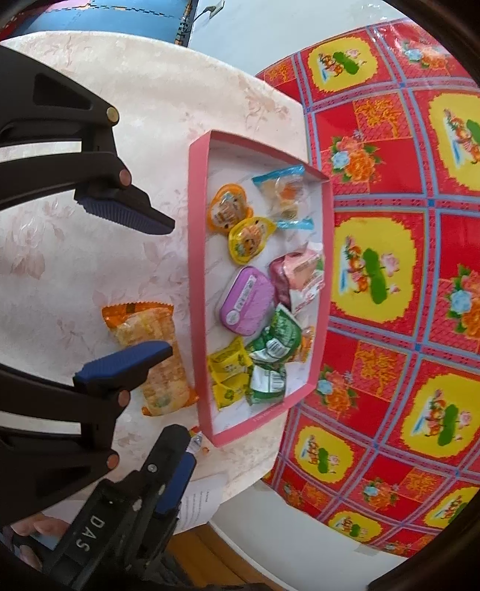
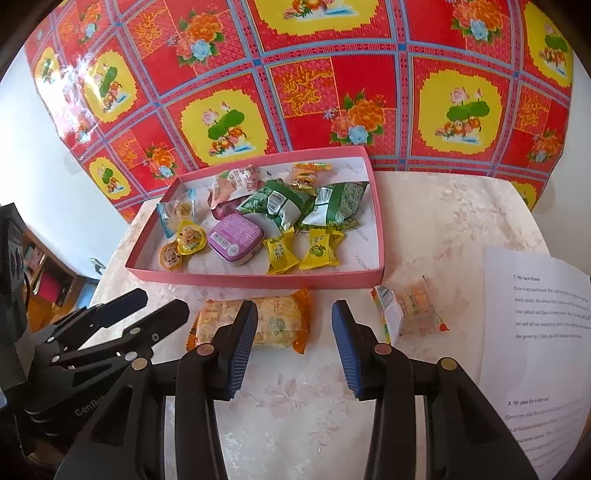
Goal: Organize snacks
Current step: 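Withdraw both tools toward the orange-wrapped bread bag and striped candy pack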
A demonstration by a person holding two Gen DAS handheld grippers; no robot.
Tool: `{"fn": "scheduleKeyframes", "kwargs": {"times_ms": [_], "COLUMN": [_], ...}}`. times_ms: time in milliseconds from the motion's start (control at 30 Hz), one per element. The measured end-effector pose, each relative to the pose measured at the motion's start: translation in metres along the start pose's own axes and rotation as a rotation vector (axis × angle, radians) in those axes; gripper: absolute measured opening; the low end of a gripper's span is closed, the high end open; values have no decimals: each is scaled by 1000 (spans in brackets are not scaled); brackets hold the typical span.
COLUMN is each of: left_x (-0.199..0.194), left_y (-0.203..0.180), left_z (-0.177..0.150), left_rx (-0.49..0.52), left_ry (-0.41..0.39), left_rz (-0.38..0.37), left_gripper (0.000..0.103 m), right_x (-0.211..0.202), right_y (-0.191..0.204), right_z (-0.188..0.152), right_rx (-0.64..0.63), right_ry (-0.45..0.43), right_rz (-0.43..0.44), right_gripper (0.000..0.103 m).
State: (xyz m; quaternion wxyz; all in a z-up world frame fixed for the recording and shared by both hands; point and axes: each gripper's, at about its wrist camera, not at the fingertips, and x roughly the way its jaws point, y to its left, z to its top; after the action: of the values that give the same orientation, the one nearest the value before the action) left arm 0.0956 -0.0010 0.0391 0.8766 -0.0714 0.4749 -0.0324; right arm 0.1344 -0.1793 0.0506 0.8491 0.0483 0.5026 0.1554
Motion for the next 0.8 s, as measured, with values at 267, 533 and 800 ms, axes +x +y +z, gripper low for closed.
{"fn": "scheduleKeyframes", "kwargs": {"times_ms": [267,533,800], "left_x": [16,19,13], "left_y": [-14,-19,-25], "left_z": [-9,-11,-10], "left_rx": [44,68,111], "left_ry": [58,56,35], "left_rz": [-27,-40,-73], "left_gripper": [63,63,63], "right_x": [8,11,1], "right_y": [-6,-18,-43], "right_z": [-5,-6,-4], "right_rx": [13,48,111], "right_ry": [27,39,27], "right_rz": [20,34,35], "right_gripper": [43,43,42]}}
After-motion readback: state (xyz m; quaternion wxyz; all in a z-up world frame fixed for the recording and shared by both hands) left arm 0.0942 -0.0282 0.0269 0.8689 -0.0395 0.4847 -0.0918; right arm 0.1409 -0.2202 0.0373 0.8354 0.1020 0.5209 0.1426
